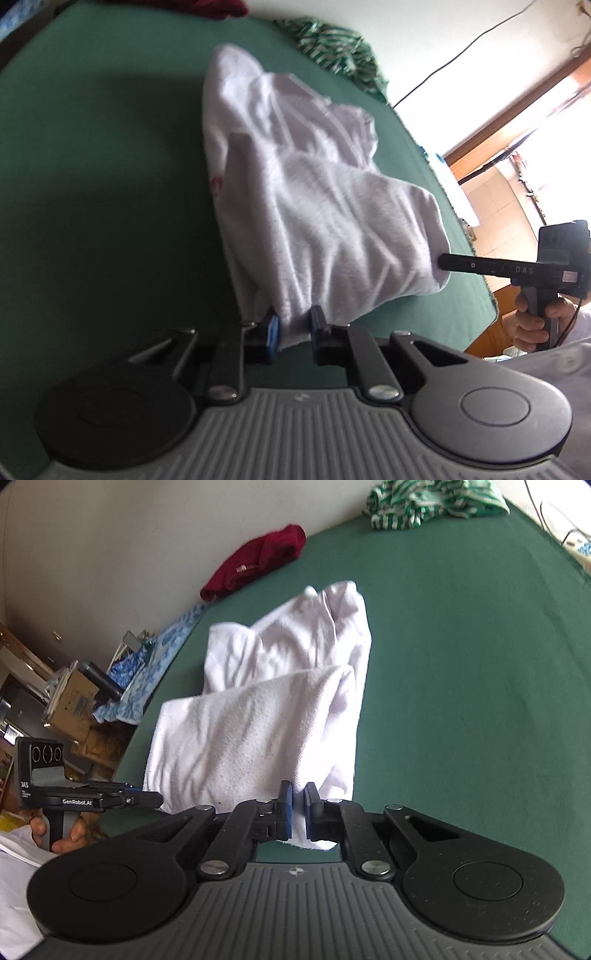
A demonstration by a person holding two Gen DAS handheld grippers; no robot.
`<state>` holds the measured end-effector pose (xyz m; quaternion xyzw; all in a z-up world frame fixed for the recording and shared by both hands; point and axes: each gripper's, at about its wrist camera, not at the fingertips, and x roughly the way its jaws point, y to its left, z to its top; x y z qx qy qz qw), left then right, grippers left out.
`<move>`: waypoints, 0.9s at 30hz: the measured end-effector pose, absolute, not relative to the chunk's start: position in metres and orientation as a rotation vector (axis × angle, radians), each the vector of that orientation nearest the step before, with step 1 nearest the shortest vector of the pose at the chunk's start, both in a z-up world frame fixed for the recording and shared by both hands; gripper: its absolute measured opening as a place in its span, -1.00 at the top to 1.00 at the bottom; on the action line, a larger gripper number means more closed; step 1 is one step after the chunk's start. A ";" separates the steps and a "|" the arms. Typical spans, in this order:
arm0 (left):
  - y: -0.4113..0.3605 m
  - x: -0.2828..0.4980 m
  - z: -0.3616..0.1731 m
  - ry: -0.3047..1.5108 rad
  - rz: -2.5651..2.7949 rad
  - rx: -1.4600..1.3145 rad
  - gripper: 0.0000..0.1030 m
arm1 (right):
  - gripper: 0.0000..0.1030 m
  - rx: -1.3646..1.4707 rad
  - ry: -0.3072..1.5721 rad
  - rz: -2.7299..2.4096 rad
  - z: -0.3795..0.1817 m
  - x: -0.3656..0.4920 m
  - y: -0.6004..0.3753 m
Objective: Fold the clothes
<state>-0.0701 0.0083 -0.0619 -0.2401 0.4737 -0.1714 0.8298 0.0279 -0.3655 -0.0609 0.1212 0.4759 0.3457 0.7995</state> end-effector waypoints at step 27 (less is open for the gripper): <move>-0.007 -0.067 -0.032 0.996 -0.389 -0.193 0.74 | 0.48 0.052 0.976 0.704 -0.064 0.033 -0.355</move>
